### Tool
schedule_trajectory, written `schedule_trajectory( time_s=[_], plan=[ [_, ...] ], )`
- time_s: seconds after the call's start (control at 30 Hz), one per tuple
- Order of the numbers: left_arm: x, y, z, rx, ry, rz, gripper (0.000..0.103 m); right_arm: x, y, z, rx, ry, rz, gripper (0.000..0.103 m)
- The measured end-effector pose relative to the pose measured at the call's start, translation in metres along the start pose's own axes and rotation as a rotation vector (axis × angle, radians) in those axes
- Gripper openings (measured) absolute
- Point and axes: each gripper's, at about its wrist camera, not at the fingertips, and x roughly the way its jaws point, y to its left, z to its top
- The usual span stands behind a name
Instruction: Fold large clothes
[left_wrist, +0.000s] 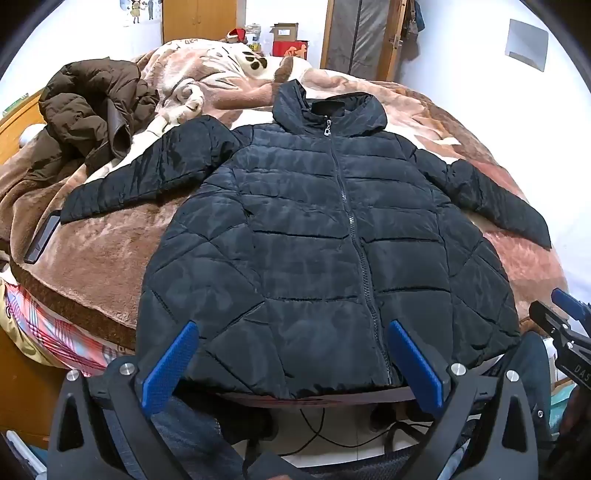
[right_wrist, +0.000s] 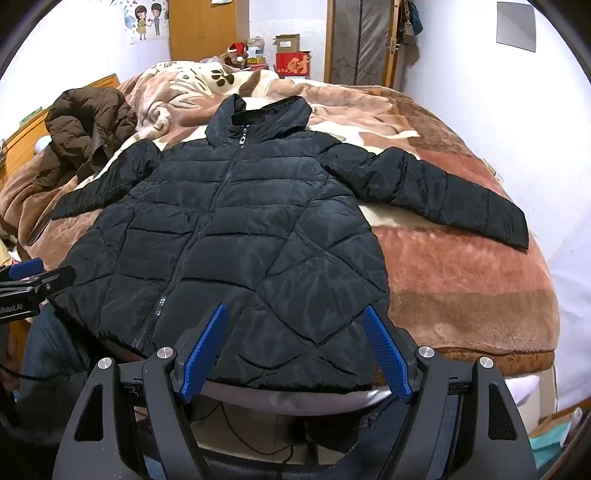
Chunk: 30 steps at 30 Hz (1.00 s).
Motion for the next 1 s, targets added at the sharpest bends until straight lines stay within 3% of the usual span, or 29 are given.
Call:
schedule_trajectory(
  time_s=[1.0],
  plan=[
    [0.0056, 0.0029, -0.0037, 0.004, 0.018, 0.014, 0.103, 0.0028, 0.0053, 0.0004, -0.007, 0.005, -0.005, 0.076]
  ],
)
